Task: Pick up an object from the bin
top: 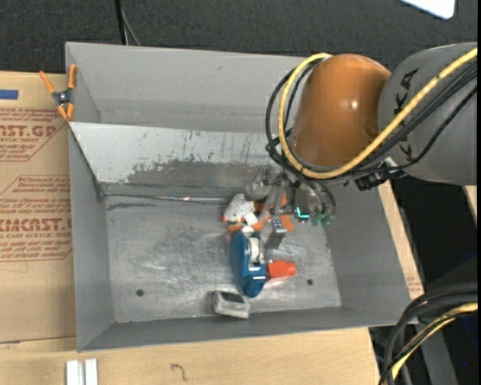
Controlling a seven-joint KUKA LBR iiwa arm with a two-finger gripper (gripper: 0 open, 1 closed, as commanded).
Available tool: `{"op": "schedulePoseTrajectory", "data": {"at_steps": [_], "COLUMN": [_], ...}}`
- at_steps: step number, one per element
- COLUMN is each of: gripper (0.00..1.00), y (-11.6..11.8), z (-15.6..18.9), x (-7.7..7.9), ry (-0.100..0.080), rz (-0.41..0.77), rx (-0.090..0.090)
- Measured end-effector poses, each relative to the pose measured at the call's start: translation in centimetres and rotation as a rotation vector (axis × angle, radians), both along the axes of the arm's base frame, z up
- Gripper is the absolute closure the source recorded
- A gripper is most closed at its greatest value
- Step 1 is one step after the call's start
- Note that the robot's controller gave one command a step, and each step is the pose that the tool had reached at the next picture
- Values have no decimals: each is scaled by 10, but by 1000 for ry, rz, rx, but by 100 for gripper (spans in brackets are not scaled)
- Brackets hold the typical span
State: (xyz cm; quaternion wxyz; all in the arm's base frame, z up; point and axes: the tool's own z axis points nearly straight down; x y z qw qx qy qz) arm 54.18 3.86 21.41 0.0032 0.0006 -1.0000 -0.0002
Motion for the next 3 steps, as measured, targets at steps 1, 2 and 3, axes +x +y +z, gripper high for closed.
{"op": "schedulePoseTrajectory", "data": {"at_steps": [1, 2, 3], "gripper": [0, 0, 0], "y": [0, -33, -64], "z": [4, -58, -68], "x": [2, 20, 35], "ry": [-8, -14, -2], "rz": [-1, 82, 80], "rx": [1, 0, 1]}}
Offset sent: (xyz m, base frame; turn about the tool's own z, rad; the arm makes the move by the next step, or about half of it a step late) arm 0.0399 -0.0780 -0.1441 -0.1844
